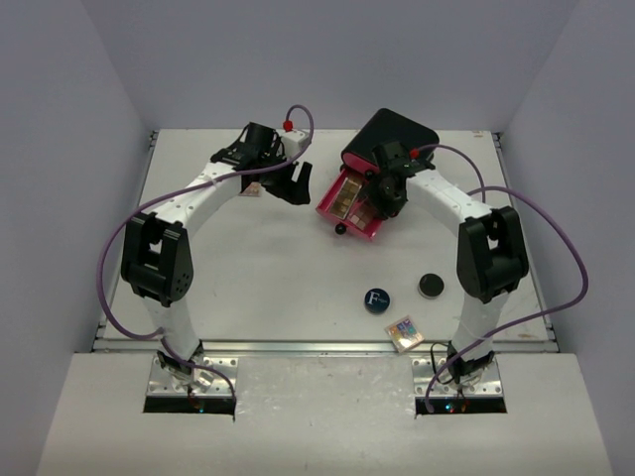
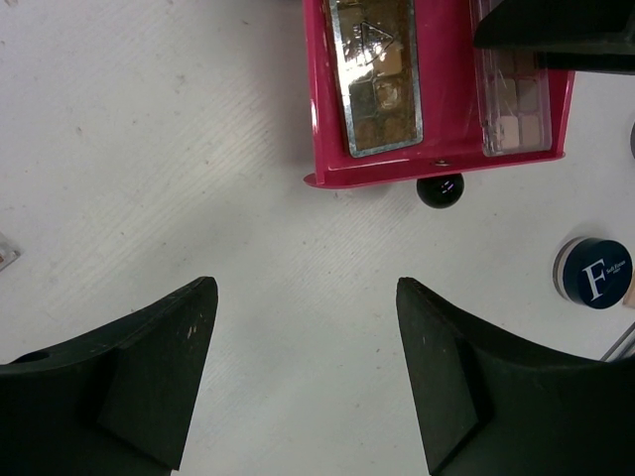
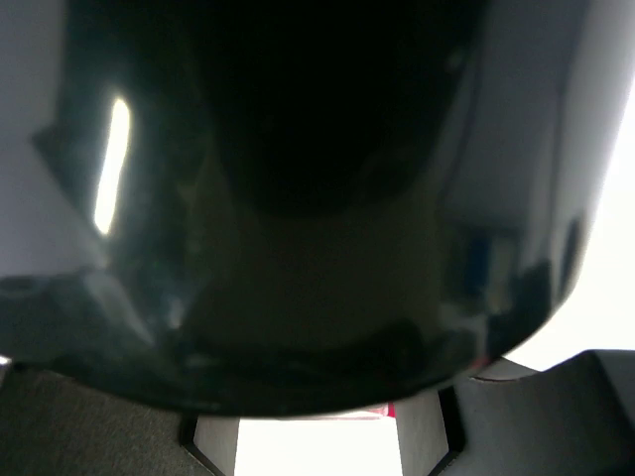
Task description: Organize the makeup
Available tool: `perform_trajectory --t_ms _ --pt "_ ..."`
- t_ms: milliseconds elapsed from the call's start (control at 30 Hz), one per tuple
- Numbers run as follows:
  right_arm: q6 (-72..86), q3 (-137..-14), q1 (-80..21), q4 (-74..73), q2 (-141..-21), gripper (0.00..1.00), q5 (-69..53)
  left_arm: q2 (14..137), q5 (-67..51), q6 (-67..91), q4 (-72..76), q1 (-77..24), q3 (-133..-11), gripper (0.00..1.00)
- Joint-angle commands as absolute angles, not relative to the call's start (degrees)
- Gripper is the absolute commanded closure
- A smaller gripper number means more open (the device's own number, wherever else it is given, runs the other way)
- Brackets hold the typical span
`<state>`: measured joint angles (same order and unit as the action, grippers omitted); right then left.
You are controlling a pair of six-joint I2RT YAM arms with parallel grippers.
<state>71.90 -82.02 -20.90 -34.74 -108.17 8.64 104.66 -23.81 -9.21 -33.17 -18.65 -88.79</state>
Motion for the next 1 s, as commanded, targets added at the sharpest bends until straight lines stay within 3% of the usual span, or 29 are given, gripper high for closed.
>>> perform_trajectory --t_ms 0,267,367,500,567,800,967 --pt "73.22 -85.81 -20.65 -34.83 -109.18 0.71 11.39 102.92 -25.34 -10.02 -31.29 -17.93 -88.51 0.3" --pt "70.82 -88.47 -20.65 -37.1 -110.23 0.45 13.56 103.1 -25.49 -9.86 -31.38 -17.93 -89.07 0.3" --pt "70.49 -88.16 -20.65 -37.44 -109.87 0.29 14.14 103.18 -25.58 -9.67 -31.38 -17.93 -89.29 0.3" --pt "69.44 -87.72 -20.65 -37.27 -108.81 0.25 14.15 103.62 -26.1 -9.49 -31.55 -17.93 -89.99 0.3" --pt "68.92 -87.71 -20.65 -37.47 -108.6 0.15 14.38 103.83 -26.1 -9.4 -31.67 -17.93 -90.12 0.3" --pt "65.31 -85.85 -20.74 -34.36 -106.16 0.15 11.78 104.85 -24.2 -9.54 -31.71 -16.85 -92.32 0.29" --pt "58.74 -85.46 -20.83 -31.29 -104.27 0.16 5.6 109.63 -14.05 -11.04 -30.24 -13.0 -97.94 0.26"
